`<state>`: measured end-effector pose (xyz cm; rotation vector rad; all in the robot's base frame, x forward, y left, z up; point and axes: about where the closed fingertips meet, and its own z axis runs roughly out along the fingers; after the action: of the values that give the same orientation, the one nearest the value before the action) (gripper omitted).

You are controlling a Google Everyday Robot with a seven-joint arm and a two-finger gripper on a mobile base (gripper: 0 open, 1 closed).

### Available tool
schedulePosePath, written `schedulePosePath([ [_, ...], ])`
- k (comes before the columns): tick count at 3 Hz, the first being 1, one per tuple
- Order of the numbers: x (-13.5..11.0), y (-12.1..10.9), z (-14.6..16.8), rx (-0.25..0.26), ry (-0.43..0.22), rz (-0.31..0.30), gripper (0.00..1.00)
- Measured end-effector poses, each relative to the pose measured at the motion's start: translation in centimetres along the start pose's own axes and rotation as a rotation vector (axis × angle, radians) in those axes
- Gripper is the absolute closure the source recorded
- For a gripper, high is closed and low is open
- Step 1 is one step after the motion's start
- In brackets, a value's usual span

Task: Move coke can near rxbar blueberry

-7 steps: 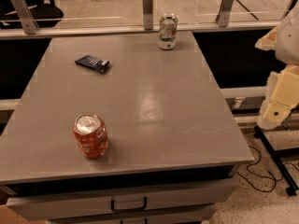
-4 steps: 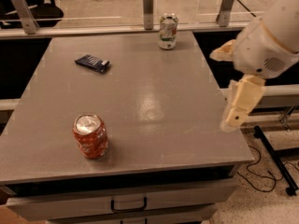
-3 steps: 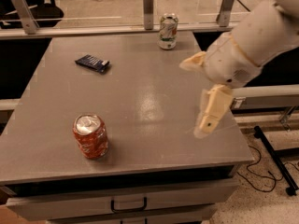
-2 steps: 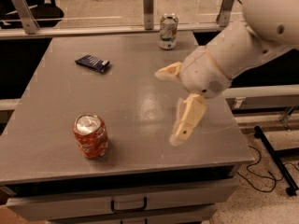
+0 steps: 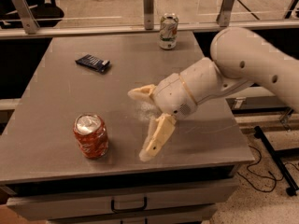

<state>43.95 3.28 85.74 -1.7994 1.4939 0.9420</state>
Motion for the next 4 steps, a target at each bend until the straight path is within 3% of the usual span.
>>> schedulePosePath([
  [2, -3.8, 0.9, 4.7, -0.064, -0.213, 0.013, 0.0],
  [3, -5.6, 1.5, 6.2, -0.079, -0.268, 0.014, 0.18],
  [4, -6.5, 1.6, 7.0, -0.073, -0.291, 0.028, 0.42],
])
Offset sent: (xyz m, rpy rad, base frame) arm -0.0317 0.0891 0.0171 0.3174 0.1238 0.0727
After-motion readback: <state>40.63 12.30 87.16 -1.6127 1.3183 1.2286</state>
